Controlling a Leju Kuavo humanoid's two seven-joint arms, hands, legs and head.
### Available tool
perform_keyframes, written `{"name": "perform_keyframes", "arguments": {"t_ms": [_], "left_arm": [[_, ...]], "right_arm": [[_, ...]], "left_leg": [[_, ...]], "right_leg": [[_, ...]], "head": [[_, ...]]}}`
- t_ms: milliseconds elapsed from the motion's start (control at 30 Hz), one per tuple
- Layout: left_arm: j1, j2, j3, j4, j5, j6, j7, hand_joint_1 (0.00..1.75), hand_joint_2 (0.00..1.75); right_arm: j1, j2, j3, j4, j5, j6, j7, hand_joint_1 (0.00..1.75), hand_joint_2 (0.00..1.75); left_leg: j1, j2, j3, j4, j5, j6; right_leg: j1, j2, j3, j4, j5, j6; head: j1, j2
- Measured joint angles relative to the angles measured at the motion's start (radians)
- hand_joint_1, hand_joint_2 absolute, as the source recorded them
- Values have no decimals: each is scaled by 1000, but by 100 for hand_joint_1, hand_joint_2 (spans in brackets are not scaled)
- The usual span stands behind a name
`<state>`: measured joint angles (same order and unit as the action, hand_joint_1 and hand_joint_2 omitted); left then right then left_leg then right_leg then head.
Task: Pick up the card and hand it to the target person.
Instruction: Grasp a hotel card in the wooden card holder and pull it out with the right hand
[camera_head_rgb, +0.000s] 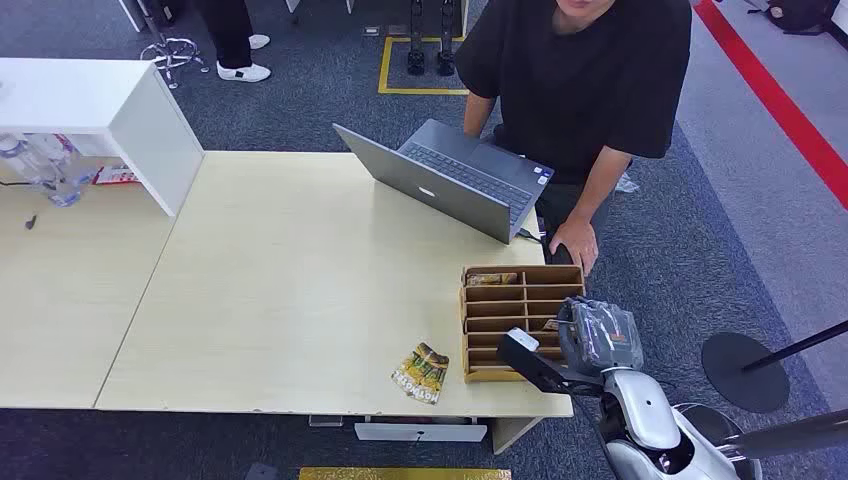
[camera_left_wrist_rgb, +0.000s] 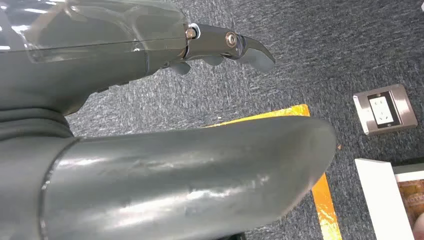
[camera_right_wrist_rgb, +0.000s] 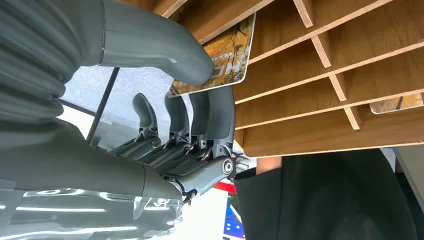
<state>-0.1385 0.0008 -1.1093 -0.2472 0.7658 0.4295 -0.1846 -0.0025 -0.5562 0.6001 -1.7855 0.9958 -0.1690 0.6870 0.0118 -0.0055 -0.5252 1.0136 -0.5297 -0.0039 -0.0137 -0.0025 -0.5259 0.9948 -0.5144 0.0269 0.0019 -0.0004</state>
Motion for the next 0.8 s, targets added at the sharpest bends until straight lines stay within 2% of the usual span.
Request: {"name": "perform_keyframes", "arguments": {"t_ms": [367,600,800], "left_arm": [[0,0,0,0,-1,0,0,0,0],[0,0,0,0,-1,0,0,0,0],[0,0,0,0,-1,0,-1,0,0]], "right_arm": [[-1,2,0,-3,-10,0,0,134,175],[-3,2,0,-3,-5,-9,-6,148,175],[-4,2,-1,-18,34,-12,-2,152,175]], "left_leg": [[0,0,0,0,0,0],[0,0,0,0,0,0],[0,0,0,0,0,0]], "right_leg": [[0,0,0,0,0,0],[0,0,0,0,0,0],[0,0,0,0,0,0]], "head": [[0,0],[0,0],[0,0]]}}
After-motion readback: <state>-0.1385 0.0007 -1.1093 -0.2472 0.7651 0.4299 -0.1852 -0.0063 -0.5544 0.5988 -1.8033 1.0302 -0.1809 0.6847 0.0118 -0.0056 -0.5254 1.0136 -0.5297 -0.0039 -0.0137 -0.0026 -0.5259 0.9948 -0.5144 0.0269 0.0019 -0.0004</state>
